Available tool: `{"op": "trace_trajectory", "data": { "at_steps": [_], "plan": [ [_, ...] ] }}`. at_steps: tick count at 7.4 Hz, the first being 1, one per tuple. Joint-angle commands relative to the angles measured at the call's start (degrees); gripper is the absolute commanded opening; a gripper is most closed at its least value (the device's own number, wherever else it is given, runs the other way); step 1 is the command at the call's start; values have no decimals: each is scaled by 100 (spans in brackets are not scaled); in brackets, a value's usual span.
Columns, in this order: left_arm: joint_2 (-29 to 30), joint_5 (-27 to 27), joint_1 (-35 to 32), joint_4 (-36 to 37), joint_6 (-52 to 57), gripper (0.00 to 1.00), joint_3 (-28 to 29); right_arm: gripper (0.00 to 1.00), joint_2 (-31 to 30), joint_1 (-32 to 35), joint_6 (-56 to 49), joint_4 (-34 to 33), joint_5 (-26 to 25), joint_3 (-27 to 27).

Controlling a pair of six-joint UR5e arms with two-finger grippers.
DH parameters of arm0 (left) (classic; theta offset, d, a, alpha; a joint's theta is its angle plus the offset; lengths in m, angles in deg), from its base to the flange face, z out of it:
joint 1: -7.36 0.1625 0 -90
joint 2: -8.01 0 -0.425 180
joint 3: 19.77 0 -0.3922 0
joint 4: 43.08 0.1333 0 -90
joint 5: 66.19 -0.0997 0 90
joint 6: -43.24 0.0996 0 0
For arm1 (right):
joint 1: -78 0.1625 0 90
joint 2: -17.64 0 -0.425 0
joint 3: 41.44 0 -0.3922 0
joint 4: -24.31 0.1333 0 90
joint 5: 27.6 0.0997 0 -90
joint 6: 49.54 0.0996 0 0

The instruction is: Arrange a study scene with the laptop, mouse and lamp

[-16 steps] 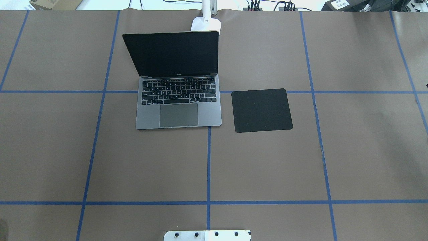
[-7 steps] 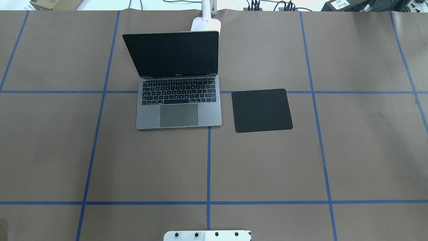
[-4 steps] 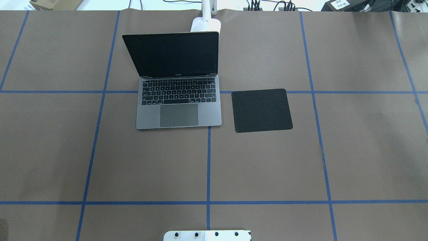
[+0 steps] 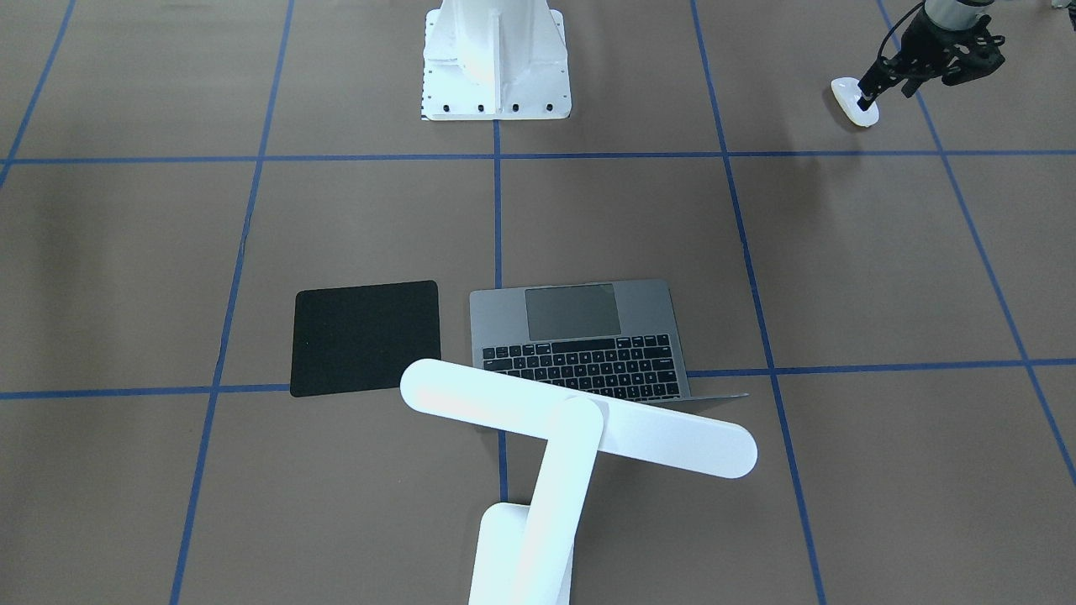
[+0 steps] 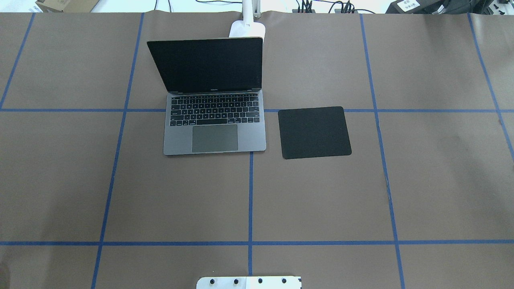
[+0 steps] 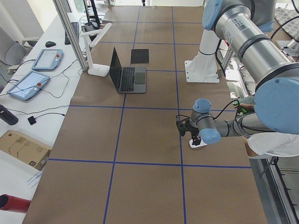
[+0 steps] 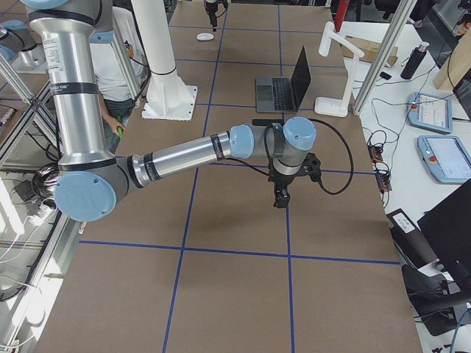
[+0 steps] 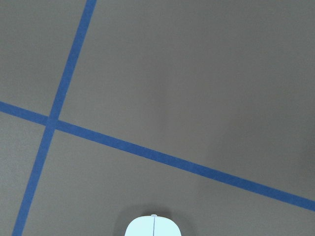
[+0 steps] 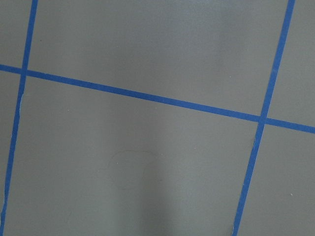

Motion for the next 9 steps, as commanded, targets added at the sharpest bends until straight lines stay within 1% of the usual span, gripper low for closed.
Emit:
{"op": "trace_trajectory", "data": {
  "at_steps": [1,2,3,5,6,7,8,9],
  "plan": [
    [14,-847,1258,-364,-838,99,294,99,-7,1,5,4,10,33],
    [23,-955,1411,-419,-1016,99,295,99,-7,1,5,4,10,59],
    [75,-1191,1743,-411,-1165,99,365,99,-33,1,5,4,10,129],
    [76,-1316,1965,-437,-1378,94,480,99,-42,1,57,4,10,139],
    [76,-1316,1983,-437,-1404,88,480,99,-51,1,66,4,10,139],
    [76,-1316,2001,-437,-1439,79,480,99,-51,1,66,4,18,139],
    [67,-1308,2027,-437,-1483,74,480,99,-42,-7,84,4,27,139],
    [67,-1308,2036,-437,-1623,63,480,99,-33,-7,84,4,18,139]
  ]
}}
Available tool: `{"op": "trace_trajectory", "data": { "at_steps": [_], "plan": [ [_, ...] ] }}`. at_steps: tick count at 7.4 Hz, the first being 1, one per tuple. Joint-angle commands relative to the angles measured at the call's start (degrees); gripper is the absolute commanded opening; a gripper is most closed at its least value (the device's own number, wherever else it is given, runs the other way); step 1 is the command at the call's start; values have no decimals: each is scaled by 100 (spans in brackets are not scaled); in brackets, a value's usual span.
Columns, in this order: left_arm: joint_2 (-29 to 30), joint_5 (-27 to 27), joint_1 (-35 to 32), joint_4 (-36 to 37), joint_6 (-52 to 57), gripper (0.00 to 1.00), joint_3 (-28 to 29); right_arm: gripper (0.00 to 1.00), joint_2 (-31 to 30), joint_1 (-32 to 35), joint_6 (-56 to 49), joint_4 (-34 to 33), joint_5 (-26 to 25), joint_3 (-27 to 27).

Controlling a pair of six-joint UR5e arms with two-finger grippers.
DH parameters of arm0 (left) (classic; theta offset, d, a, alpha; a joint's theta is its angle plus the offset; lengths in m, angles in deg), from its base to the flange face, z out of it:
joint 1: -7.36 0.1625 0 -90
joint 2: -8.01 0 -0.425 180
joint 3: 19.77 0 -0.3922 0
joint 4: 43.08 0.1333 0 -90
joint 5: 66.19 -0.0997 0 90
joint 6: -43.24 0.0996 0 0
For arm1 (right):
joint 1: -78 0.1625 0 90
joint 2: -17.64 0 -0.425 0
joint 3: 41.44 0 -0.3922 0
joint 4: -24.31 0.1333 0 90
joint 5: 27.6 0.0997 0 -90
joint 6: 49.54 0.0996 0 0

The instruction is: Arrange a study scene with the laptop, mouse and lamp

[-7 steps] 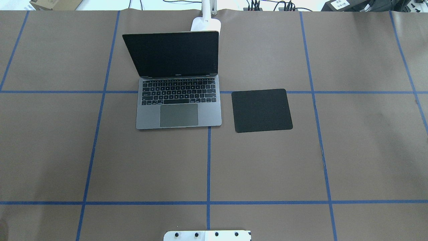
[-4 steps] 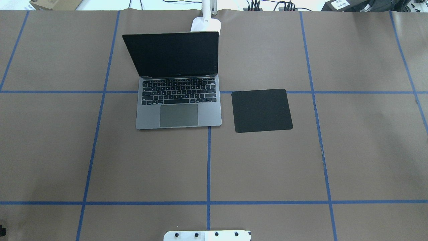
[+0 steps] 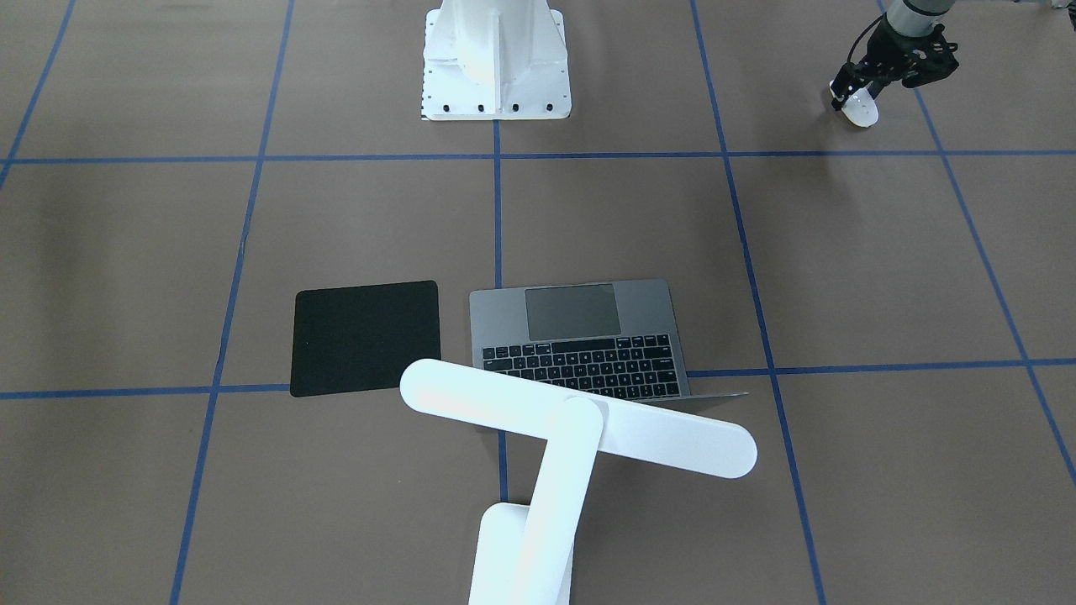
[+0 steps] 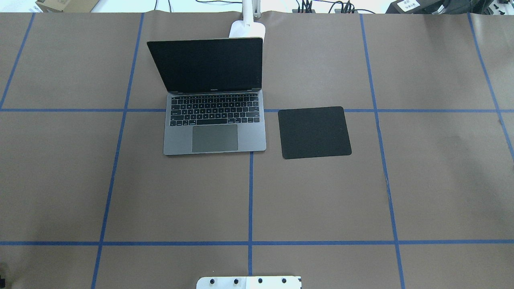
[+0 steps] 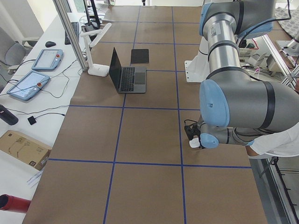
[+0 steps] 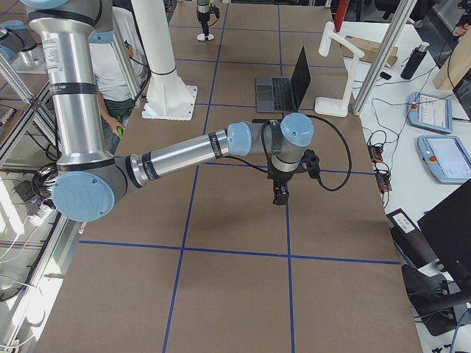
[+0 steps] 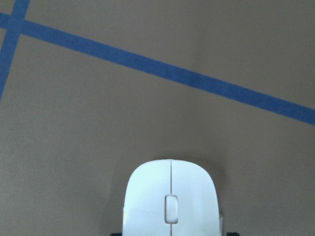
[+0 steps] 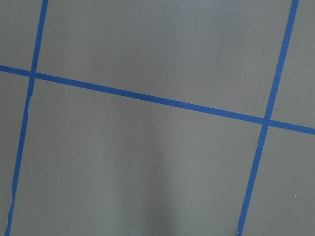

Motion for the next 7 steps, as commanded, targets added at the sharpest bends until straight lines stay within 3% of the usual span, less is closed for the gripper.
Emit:
{"op": "trace_trajectory", "data": {
  "at_steps": [1,3,5,7],
  "plan": [
    [-21,2,28,0,-136,52,-7,99,27,-4,7,0,6,0],
    [-100,2,20,-148,-127,50,-86,99,44,-4,7,0,6,9],
    [-327,37,-33,-123,-66,50,-680,99,53,-4,7,0,-2,-26],
    [-50,133,-77,-97,187,50,-877,99,62,-13,7,-9,24,-44]
  ]
}}
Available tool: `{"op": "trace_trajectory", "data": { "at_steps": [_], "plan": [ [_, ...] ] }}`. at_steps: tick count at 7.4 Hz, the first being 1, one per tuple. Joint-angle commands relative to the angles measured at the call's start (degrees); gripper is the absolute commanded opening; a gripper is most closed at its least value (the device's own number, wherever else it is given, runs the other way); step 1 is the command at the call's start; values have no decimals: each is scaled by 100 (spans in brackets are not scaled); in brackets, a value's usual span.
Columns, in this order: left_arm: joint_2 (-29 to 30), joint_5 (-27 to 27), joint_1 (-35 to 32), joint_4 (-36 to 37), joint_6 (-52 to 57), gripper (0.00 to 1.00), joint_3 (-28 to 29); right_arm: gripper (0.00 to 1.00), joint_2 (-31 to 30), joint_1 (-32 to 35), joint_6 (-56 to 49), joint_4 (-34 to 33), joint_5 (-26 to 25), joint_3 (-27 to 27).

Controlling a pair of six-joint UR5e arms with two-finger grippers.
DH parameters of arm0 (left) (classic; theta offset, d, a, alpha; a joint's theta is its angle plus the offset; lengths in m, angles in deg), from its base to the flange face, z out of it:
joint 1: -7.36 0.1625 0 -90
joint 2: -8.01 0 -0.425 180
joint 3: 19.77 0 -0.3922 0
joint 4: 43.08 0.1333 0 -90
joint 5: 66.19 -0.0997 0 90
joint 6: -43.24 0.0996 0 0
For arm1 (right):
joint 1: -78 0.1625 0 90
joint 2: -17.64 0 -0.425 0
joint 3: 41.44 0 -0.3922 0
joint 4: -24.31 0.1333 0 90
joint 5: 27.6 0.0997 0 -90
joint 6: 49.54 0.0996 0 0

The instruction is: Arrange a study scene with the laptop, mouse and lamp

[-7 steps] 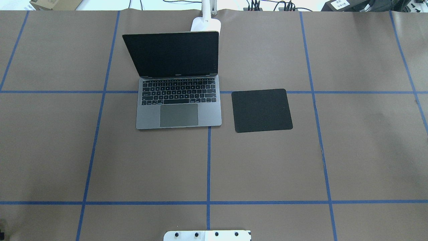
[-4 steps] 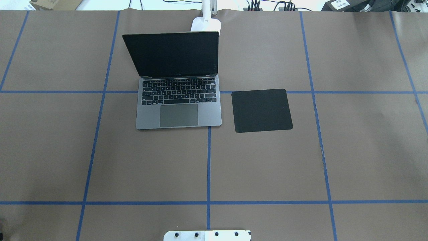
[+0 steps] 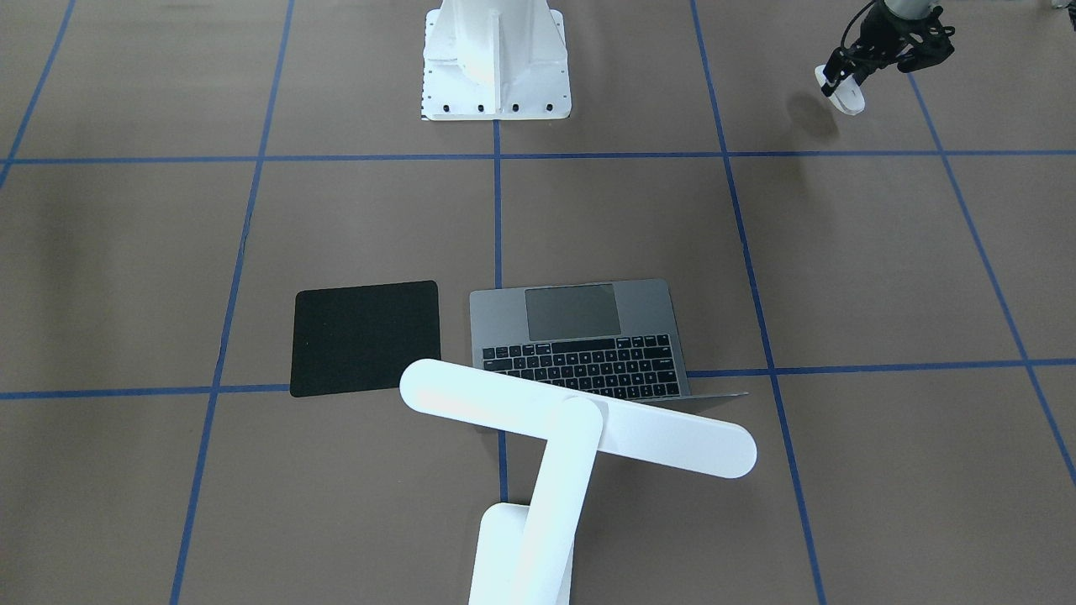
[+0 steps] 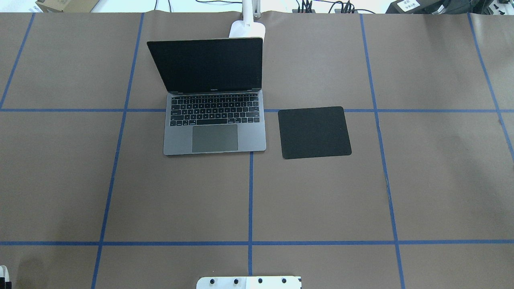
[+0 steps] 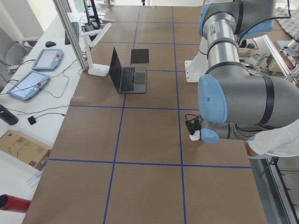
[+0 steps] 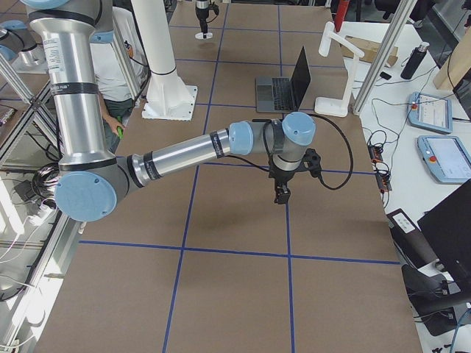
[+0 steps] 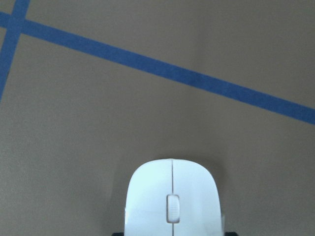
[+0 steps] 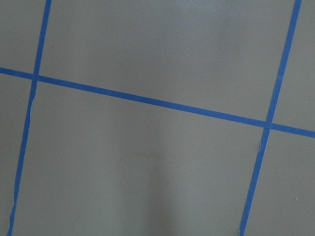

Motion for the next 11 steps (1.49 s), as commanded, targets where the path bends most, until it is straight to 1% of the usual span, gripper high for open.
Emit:
{"op": "trace_trajectory", "data": {
  "at_steps": [1,2,3,4,5,6,7,8,9,10,11],
  "plan": [
    [243,353,-353,54,568,50,-233,99,5,-12,0,-3,29,-23],
    [514,625,-756,420,1050,50,-408,99,-3,-12,9,-21,38,-23],
    [1038,993,-1352,945,1525,50,-523,99,-4,-12,9,-38,98,-49],
    [1635,1345,-1871,1734,1965,50,-637,99,-4,-29,9,-12,195,-137],
    [2155,1531,-2199,2386,2326,50,-734,99,5,-47,9,-3,187,-216],
    [2595,1620,-2350,2810,2730,50,-744,99,5,-82,18,5,187,-216],
    [3339,1638,-2543,3554,3065,50,-744,99,14,-91,9,6,178,-216],
    [4312,1717,-2867,4475,3634,50,-735,99,14,-91,18,-3,178,-225],
    [5383,1822,-3105,5641,3865,50,-718,99,14,-100,9,-3,187,-260],
    [6134,1797,-3124,6262,4042,50,-561,99,14,-109,9,5,213,-287],
    [6933,1797,-3212,6346,4070,50,59,99,14,-117,9,6,257,-287]
  ]
}}
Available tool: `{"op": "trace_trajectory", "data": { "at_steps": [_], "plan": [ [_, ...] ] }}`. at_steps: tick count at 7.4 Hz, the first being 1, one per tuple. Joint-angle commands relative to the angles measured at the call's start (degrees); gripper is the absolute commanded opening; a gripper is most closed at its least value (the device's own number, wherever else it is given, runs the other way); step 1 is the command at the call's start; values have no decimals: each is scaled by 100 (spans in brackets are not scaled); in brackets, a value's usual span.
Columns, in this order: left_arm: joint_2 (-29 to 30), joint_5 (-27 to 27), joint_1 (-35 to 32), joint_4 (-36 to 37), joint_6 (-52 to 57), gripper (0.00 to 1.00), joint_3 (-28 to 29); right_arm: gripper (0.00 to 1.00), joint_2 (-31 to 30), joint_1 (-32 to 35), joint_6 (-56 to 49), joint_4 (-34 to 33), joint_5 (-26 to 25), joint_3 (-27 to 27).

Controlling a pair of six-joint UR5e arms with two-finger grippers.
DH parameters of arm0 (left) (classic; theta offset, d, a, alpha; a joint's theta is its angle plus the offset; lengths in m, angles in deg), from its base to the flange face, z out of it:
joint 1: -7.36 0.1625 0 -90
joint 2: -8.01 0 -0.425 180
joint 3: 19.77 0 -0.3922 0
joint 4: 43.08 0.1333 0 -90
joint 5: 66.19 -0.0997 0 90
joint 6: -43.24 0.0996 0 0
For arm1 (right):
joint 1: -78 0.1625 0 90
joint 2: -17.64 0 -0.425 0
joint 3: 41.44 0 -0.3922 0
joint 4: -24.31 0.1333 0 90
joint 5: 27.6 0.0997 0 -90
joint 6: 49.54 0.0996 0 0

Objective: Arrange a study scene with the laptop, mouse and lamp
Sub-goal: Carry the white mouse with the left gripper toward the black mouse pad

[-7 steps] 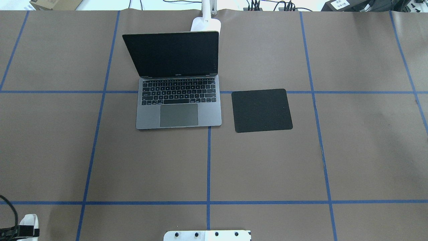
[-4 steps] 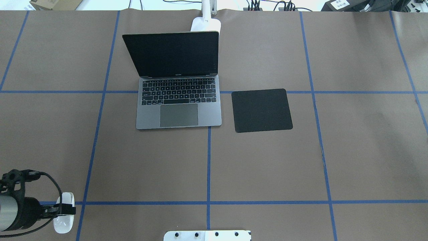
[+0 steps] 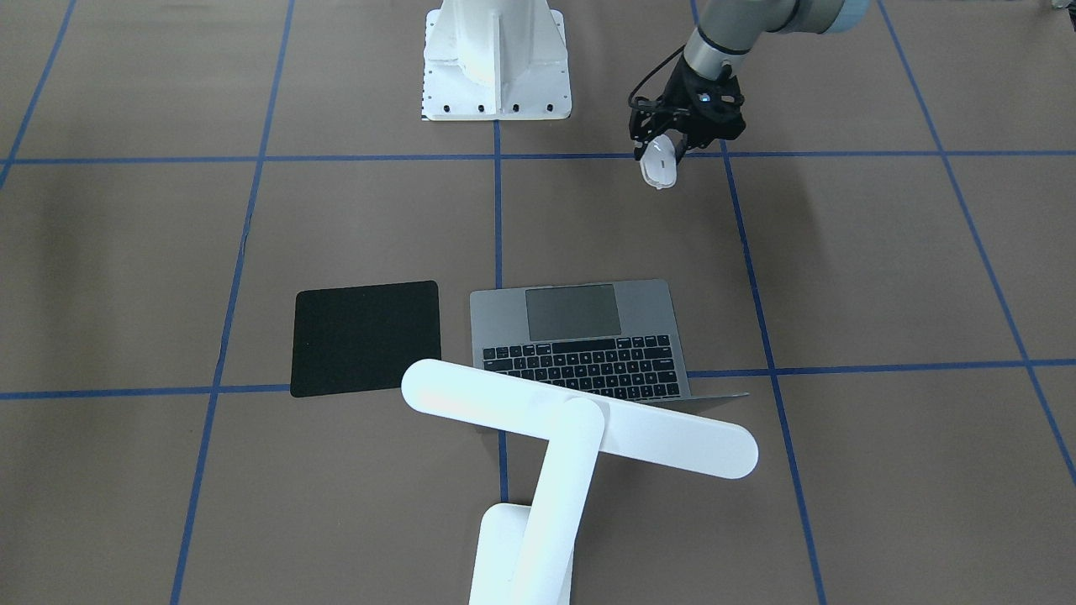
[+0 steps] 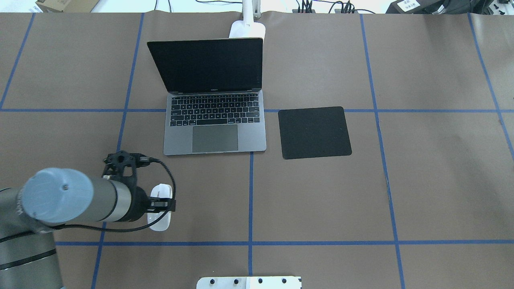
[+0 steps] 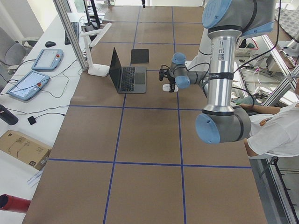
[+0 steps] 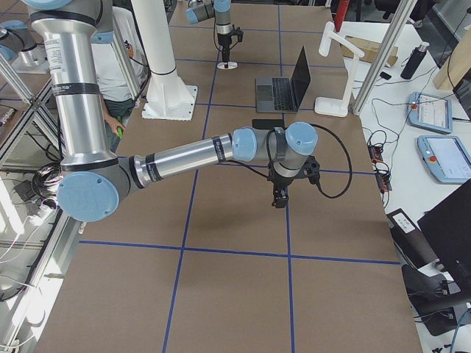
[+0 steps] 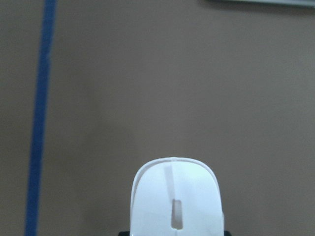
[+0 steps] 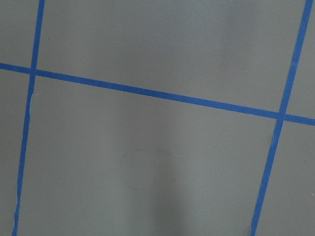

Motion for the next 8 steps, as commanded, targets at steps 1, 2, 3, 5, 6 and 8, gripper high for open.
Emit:
{"op": "trace_trajectory", "data": {
  "at_steps": [1,2,3,5,6,8],
  "plan": [
    [1831,9,-227,469,149,49,1285,99,-9,-11,-9,3,53,-14],
    [2335,0,-271,478,323,48,1771,99,-9,-20,-10,-6,53,-23],
    [2880,9,-359,644,429,48,2229,99,-9,-29,-10,3,88,-66],
    [3995,0,-491,689,439,46,3413,99,0,-37,-18,3,237,-172],
    [4471,-8,-535,689,465,46,3985,99,9,-46,-18,12,246,-207],
    [5359,-26,-570,637,606,46,5154,99,18,-81,-27,12,430,-347]
  ]
}}
